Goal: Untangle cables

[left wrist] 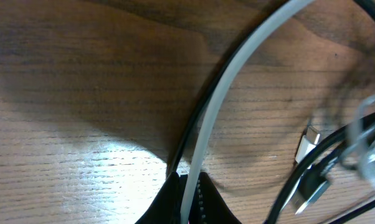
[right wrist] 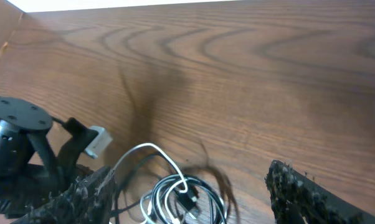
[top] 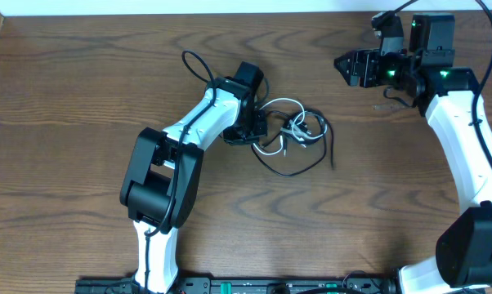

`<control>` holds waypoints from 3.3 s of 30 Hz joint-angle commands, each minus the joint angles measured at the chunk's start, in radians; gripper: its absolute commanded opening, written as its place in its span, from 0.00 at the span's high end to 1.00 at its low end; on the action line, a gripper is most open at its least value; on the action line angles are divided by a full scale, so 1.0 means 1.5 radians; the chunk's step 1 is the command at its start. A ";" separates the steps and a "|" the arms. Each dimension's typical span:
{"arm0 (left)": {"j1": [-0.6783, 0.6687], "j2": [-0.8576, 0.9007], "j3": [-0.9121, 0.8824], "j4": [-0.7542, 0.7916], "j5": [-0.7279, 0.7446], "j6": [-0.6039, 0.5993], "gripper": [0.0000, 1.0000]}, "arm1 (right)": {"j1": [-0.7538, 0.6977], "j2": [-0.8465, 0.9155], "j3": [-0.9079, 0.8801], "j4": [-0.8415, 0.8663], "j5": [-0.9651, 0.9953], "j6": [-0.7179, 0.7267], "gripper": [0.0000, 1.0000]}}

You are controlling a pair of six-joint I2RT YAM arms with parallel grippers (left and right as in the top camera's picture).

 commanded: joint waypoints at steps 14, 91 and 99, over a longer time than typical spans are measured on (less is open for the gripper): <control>0.004 -0.276 -0.004 0.111 -0.063 0.072 0.93 | 0.087 0.001 0.004 -0.059 -0.023 -0.004 0.29; 0.086 -0.276 -0.005 0.046 -0.197 -0.069 0.92 | 0.403 0.298 -0.047 0.068 0.194 0.394 0.96; 0.086 -0.276 -0.005 0.039 -0.197 -0.065 0.92 | 0.376 0.261 -0.033 0.057 0.133 0.314 0.99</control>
